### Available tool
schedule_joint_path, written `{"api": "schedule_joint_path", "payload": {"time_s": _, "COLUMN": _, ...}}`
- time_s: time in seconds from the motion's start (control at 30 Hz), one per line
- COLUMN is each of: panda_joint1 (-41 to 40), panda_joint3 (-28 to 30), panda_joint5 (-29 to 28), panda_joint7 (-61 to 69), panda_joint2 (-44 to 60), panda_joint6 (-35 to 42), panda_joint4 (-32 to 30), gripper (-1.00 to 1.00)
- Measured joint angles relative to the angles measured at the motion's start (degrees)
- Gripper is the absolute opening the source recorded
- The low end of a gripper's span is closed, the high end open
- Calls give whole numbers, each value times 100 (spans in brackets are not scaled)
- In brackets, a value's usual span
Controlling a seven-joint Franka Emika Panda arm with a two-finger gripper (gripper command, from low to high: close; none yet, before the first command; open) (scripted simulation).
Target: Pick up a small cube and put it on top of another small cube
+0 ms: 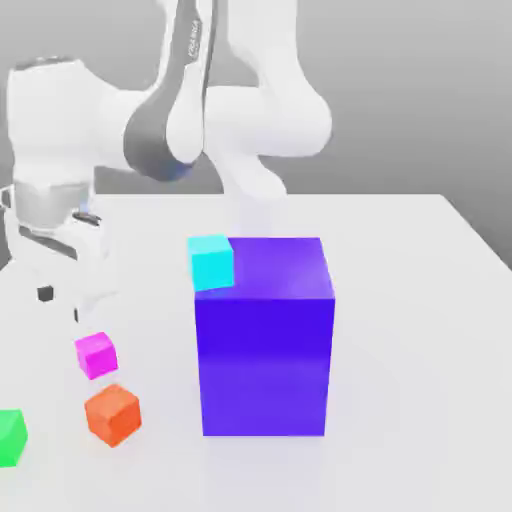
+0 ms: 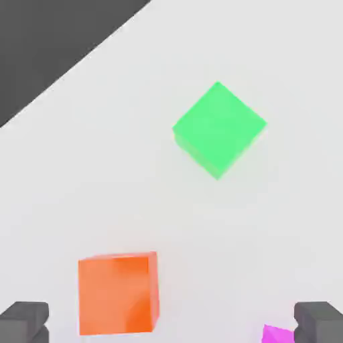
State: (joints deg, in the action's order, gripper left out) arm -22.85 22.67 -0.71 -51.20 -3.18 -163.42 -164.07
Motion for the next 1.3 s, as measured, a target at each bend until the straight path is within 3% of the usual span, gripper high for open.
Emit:
{"api": "schedule_joint_path", "payload": {"time_s": 0.13, "panda_joint1": -212, "panda_joint3": -180, "panda_joint5": 654, "panda_joint7": 462, "panda_joint2": 677, "panda_joint6": -501, "panda_joint4": -61, "gripper": 0}}
{"api": "schedule_joint_path", "payload": {"time_s": 0.27, "panda_joint1": -763, "panda_joint3": -965, "panda_joint5": 1539, "panda_joint7": 1118, "panda_joint2": 1267, "panda_joint6": -939, "panda_joint4": 69, "gripper": 0}}
{"api": "schedule_joint_path", "payload": {"time_s": 0.4, "panda_joint1": -1549, "panda_joint3": -1871, "panda_joint5": 2000, "panda_joint7": 1457, "panda_joint2": 1838, "panda_joint6": -1398, "panda_joint4": 178, "gripper": 0}}
{"api": "schedule_joint_path", "payload": {"time_s": 0.43, "panda_joint1": -1664, "panda_joint3": -1997, "panda_joint5": 2039, "panda_joint7": 1486, "panda_joint2": 1919, "panda_joint6": -1468, "panda_joint4": 190, "gripper": -100}}
{"api": "schedule_joint_path", "payload": {"time_s": 0.7, "panda_joint1": -1561, "panda_joint3": -1868, "panda_joint5": 1936, "panda_joint7": 1409, "panda_joint2": 1810, "panda_joint6": -1381, "panda_joint4": 172, "gripper": -100}}
{"api": "schedule_joint_path", "payload": {"time_s": 0.9, "panda_joint1": -935, "panda_joint3": -961, "panda_joint5": 845, "panda_joint7": 608, "panda_joint2": 979, "panda_joint6": -747, "panda_joint4": -6, "gripper": -100}}
{"api": "schedule_joint_path", "payload": {"time_s": 1.03, "panda_joint1": -968, "panda_joint3": -800, "panda_joint5": 151, "panda_joint7": 87, "panda_joint2": 408, "panda_joint6": -305, "panda_joint4": -142, "gripper": -100}}
{"api": "schedule_joint_path", "payload": {"time_s": 1.3, "panda_joint1": -793, "panda_joint3": -961, "panda_joint5": 10, "panda_joint7": -1340, "panda_joint2": 836, "panda_joint6": 660, "panda_joint4": 1258, "gripper": -100}}
